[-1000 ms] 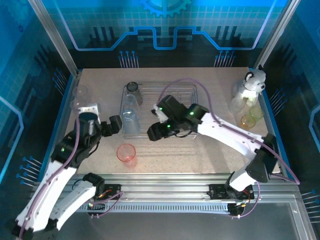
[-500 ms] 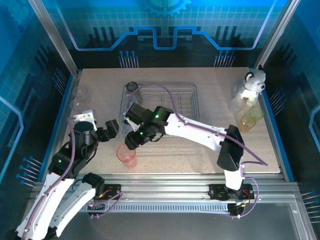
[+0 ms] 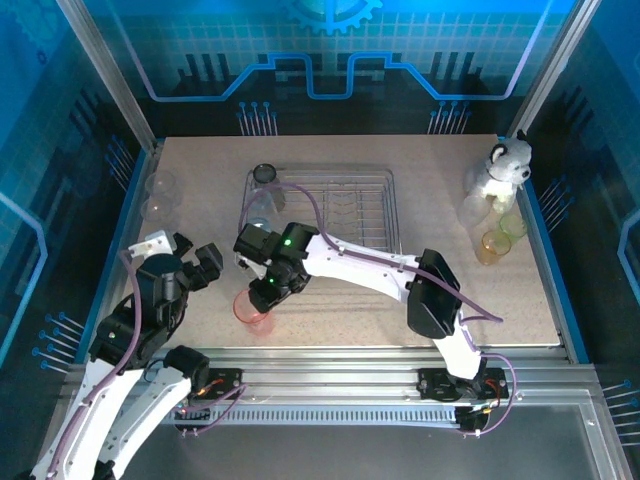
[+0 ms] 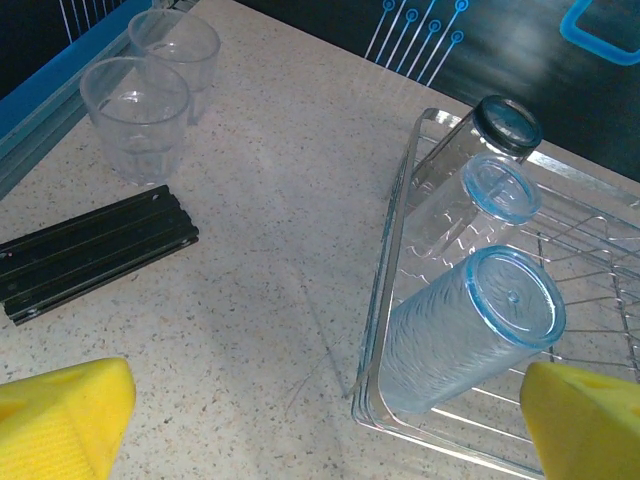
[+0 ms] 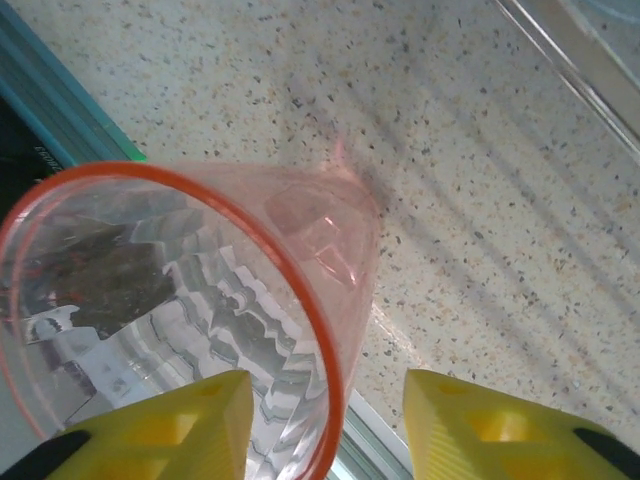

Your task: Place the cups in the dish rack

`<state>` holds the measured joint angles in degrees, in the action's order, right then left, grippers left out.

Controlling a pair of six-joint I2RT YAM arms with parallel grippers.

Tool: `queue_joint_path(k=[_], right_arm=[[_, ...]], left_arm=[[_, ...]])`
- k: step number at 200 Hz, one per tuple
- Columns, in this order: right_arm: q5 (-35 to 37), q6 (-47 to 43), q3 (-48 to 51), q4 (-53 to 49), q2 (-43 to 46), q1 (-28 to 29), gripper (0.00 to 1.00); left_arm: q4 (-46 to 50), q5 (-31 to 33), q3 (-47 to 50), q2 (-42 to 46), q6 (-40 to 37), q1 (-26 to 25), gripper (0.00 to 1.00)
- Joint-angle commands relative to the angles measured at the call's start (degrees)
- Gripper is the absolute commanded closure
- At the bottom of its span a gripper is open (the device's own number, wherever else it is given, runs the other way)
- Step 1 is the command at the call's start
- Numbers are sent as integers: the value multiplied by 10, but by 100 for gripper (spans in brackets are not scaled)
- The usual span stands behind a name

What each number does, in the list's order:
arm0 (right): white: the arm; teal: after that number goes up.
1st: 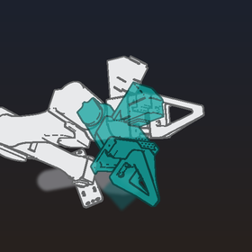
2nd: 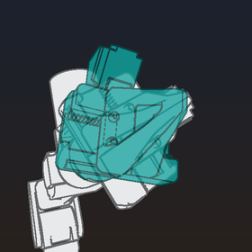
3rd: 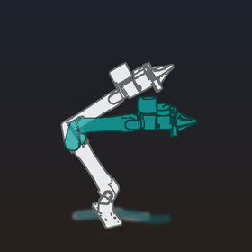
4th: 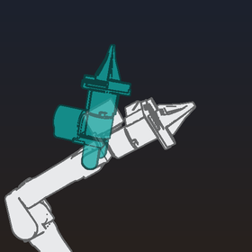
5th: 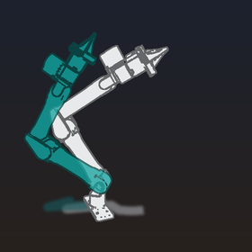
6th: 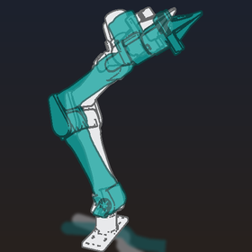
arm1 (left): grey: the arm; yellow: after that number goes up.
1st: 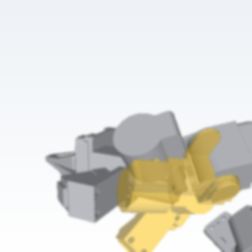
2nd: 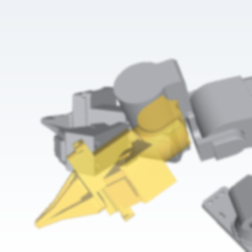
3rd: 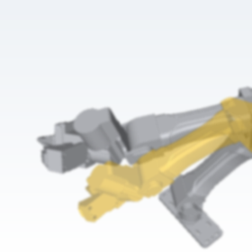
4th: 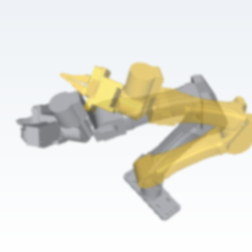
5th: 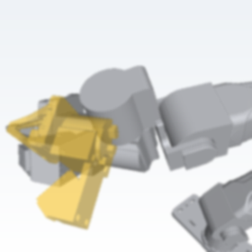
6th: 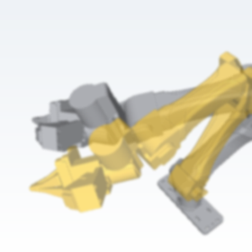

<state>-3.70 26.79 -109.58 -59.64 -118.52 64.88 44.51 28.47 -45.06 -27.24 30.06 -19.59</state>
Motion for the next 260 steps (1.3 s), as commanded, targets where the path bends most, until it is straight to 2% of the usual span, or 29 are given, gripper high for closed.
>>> queue_joint_path(k=[1,33,71,97,135,167,200,238,260], right_arm=[[15,-11,-13,-27,-13,7,65],[29,-9,-10,-29,-9,8,84],[42,-6,-4,-31,14,6,100],[30,-9,22,-17,55,-2,100],[-24,-4,137,73,175,-44,100],[-117,24,263,200,300,-118,100],[-197,63,368,318,421,-208,100],[-248,112,451,419,538,-299,100],[-264,140,480,446,581,-345,100]], left_arm=[[-6,-3,9,7,7,4,1],[-18,-4,10,4,4,5,1],[-26,-10,7,-3,4,5,1],[-34,-14,-2,-10,3,5,1],[-72,-54,-14,-15,-14,5,1],[-128,-158,-28,-19,-45,4,1],[-210,-315,-42,-31,-68,4,1],[-247,-507,-114,-124,-66,4,1],[-261,-585,-141,-169,-54,1,1]])
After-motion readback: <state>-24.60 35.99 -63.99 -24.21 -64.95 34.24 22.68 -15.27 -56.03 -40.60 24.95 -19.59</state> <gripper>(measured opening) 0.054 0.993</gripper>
